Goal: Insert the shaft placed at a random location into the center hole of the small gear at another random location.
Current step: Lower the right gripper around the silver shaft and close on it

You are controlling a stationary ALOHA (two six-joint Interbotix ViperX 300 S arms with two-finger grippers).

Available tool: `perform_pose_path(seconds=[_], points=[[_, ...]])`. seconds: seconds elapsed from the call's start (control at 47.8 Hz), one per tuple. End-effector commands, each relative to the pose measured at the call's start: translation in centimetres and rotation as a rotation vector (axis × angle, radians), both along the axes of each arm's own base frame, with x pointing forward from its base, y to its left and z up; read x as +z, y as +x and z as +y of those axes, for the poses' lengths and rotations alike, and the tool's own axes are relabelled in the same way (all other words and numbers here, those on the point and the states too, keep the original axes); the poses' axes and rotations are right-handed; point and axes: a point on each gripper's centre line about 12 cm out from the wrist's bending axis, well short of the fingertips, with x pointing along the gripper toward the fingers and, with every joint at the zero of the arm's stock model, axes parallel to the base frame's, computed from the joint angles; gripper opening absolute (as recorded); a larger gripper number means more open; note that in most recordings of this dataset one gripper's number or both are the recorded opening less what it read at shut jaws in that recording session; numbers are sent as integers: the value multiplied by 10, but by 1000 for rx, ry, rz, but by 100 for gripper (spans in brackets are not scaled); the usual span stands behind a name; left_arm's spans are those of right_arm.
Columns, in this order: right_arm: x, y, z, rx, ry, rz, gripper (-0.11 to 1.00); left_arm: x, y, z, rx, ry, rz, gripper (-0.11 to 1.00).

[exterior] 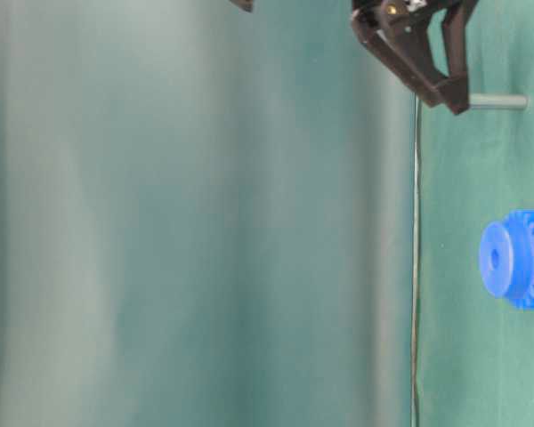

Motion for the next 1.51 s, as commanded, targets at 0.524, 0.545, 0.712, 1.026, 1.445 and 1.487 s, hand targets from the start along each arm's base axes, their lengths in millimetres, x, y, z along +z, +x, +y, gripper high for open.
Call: perform_pose_path(seconds=[0.524, 0.545, 0.712, 1.026, 1.445, 1.487], points=[[-2, 13, -11, -28, -8, -12, 49, 3, 2, 0, 0, 2, 6, 0], [-2, 13, -11, -28, -8, -12, 44, 3, 2, 0, 0, 2, 6, 0], [-2, 13, -11, -28, -8, -15, 13, 3, 2, 0, 0, 2, 5, 0], [6, 14, -11, -25, -12, -27, 13, 3, 2, 0, 0, 2, 6, 0], [58, 10, -9, -19, -6, -32, 13, 4, 2, 0, -2, 0, 5, 0], [60, 9, -8, -17, -8, -31, 13, 4, 2, 0, -2, 0, 6, 0]])
